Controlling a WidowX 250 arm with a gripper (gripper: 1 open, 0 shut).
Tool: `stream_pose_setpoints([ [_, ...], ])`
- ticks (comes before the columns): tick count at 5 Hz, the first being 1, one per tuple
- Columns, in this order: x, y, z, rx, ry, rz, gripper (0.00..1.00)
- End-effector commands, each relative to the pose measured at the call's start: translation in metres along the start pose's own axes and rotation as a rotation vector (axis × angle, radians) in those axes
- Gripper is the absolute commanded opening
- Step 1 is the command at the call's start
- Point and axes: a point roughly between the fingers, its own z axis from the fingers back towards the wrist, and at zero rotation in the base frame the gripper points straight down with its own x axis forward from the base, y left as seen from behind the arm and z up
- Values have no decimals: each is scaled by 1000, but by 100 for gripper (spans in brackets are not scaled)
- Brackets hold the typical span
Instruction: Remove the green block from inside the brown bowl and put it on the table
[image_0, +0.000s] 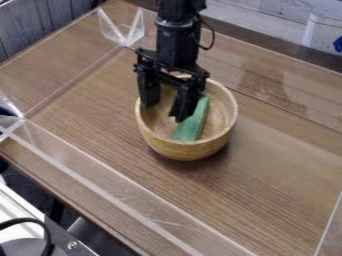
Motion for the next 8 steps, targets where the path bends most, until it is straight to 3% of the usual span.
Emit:
stream_pose_setpoints([
  [1,14,-5,14,34,-57,1,100],
  [3,22,-15,15,78,-64,67,100],
  [5,17,-22,11,34,-76,35,100],
  [8,3,-15,23,-7,-112,70,100],
])
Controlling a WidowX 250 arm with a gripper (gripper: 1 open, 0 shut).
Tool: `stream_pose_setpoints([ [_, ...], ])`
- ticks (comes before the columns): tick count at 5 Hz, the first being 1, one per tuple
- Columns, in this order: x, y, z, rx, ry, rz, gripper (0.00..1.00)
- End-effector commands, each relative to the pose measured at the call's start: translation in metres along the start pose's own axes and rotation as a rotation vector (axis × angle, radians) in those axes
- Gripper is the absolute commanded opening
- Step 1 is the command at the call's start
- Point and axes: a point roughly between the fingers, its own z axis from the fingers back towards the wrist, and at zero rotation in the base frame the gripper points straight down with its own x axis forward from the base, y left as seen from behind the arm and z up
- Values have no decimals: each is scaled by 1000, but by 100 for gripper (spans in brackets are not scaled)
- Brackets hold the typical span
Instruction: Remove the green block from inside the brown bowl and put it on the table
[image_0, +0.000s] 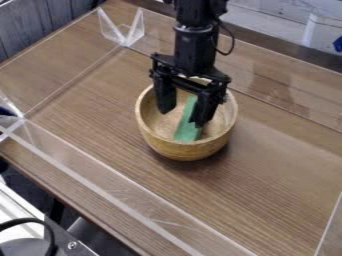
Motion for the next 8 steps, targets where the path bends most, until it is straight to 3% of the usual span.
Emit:
stream_pose_setpoints([
  [1,7,6,16,-34,-86,-17,100],
  [2,12,11,11,-63,-97,-33,100],
  [3,16,8,6,-69,-76,-25,0],
  [4,9,6,30,-70,-152,-24,0],
  [5,4,8,29,-71,-174,-13,100],
  [6,9,5,24,-74,-180,-14,0],
  [7,14,2,19,-74,-185,-17,0],
  [8,18,5,25,-74,-159,-37,0],
])
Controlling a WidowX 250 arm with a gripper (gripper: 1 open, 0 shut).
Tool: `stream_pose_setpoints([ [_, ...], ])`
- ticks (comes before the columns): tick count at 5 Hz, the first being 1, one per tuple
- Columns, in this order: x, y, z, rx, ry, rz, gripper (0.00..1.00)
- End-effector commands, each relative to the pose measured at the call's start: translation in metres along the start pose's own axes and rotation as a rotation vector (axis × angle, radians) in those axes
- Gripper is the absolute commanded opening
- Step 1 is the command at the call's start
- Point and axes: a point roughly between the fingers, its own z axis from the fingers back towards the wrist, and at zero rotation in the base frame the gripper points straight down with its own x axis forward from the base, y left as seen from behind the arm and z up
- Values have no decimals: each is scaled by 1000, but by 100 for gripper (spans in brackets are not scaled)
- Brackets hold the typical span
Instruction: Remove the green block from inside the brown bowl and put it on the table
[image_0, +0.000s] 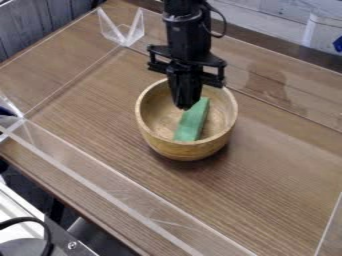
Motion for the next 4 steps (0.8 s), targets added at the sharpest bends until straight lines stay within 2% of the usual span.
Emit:
stream_pose_setpoints([
  [1,12,2,26,9,-28,-37,100],
  [2,16,5,30,5,-2,-53,0],
  [4,8,16,15,-8,-56,-35,0],
])
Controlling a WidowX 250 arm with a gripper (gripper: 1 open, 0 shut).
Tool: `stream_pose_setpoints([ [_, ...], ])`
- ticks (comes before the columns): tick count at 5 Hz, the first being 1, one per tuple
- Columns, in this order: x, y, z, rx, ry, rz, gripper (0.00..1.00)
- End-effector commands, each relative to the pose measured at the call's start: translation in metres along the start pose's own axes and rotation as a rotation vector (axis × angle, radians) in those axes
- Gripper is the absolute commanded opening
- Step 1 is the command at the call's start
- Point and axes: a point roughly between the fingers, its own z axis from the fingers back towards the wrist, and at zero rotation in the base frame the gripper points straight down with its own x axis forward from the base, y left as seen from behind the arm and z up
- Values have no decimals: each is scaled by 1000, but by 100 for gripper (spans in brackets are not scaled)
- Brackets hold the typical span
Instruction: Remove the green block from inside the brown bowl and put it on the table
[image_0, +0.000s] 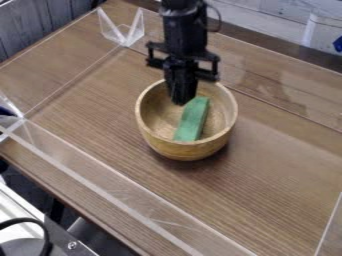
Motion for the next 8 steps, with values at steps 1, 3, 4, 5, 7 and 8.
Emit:
stream_pose_setpoints([
  [1,7,-2,9,54,-55,-21,0],
  [3,11,-7,-11,104,-3,5,0],
  [4,11,-8,-21,127,33,40,100],
  [5,8,-5,-25,111,56,63,100],
  [7,15,-15,2,74,5,50,100],
  [8,23,-24,25,65,-54,31,100],
])
